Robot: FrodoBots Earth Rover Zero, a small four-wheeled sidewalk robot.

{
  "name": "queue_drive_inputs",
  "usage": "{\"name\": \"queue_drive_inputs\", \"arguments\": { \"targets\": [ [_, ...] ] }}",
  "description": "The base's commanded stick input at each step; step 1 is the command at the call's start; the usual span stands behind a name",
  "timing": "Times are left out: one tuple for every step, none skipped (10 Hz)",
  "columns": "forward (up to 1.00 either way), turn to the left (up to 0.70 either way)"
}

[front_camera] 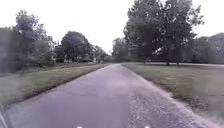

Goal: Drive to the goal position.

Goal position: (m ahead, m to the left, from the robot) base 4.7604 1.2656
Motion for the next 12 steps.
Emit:
{"name": "queue_drive_inputs", "arguments": {
  "targets": [
    [0.7,0.0],
    [0.7,0.0],
    [0.7,0.0],
    [0.7,0.0],
    [0.7,0.0],
    [0.7,0.0],
    [0.7,0.0],
    [0.7,0.0],
    [0.7,0.0],
    [0.7,0.0],
    [0.7,0.0],
    [0.7,0.0]
  ]
}}
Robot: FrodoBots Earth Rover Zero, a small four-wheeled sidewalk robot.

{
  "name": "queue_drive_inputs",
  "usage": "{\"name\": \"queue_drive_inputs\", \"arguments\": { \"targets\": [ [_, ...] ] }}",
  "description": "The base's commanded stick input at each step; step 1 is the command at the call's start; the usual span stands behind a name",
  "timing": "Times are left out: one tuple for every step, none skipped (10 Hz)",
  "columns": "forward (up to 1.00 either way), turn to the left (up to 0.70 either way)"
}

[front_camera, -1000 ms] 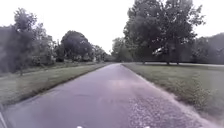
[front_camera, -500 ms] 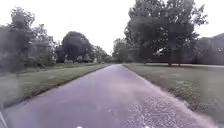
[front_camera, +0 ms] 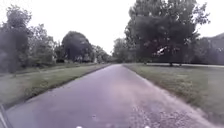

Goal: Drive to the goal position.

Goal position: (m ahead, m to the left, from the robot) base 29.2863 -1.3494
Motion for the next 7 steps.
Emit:
{"name": "queue_drive_inputs", "arguments": {
  "targets": [
    [0.7,-0.01],
    [0.7,-0.04],
    [0.7,-0.08],
    [0.7,-0.12],
    [0.7,-0.03],
    [0.7,-0.01],
    [0.7,0.0]
  ]
}}
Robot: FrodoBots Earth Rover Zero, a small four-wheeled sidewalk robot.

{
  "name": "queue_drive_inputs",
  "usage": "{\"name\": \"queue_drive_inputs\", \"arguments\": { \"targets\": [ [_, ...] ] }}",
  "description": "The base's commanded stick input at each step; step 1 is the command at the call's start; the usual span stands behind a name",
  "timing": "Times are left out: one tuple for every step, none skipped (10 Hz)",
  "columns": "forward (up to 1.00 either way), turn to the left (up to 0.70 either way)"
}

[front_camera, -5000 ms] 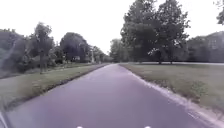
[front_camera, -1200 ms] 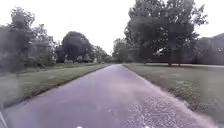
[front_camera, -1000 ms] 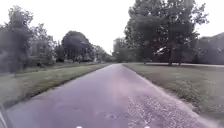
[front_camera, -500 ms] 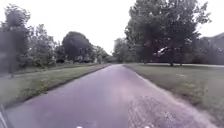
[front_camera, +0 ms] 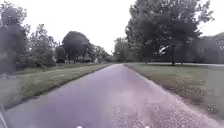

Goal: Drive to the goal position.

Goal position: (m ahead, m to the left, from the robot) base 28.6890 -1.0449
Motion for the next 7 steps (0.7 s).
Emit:
{"name": "queue_drive_inputs", "arguments": {
  "targets": [
    [0.7,0.0],
    [0.7,0.0],
    [0.7,0.0],
    [0.7,0.0],
    [0.7,0.0],
    [0.7,-0.01],
    [0.7,-0.04]
  ]
}}
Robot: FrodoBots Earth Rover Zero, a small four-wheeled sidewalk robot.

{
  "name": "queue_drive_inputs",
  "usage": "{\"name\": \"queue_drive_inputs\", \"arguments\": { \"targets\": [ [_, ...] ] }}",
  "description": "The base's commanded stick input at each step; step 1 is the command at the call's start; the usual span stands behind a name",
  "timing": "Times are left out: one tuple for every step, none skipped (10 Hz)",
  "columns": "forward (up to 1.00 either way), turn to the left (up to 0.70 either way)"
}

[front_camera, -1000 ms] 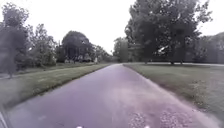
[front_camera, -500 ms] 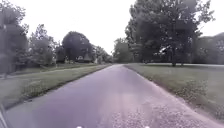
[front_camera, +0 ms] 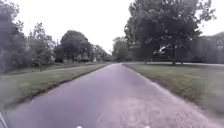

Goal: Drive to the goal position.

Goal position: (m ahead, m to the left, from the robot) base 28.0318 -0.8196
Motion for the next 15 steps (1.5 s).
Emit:
{"name": "queue_drive_inputs", "arguments": {
  "targets": [
    [0.7,-0.07],
    [0.7,-0.1],
    [0.7,-0.13],
    [0.7,-0.06],
    [0.7,-0.02],
    [0.7,0.0],
    [0.7,0.0],
    [0.7,0.0],
    [0.7,0.0],
    [0.7,0.0],
    [0.7,-0.07],
    [0.7,-0.12],
    [0.7,-0.09],
    [0.7,-0.05],
    [0.7,-0.02]
  ]
}}
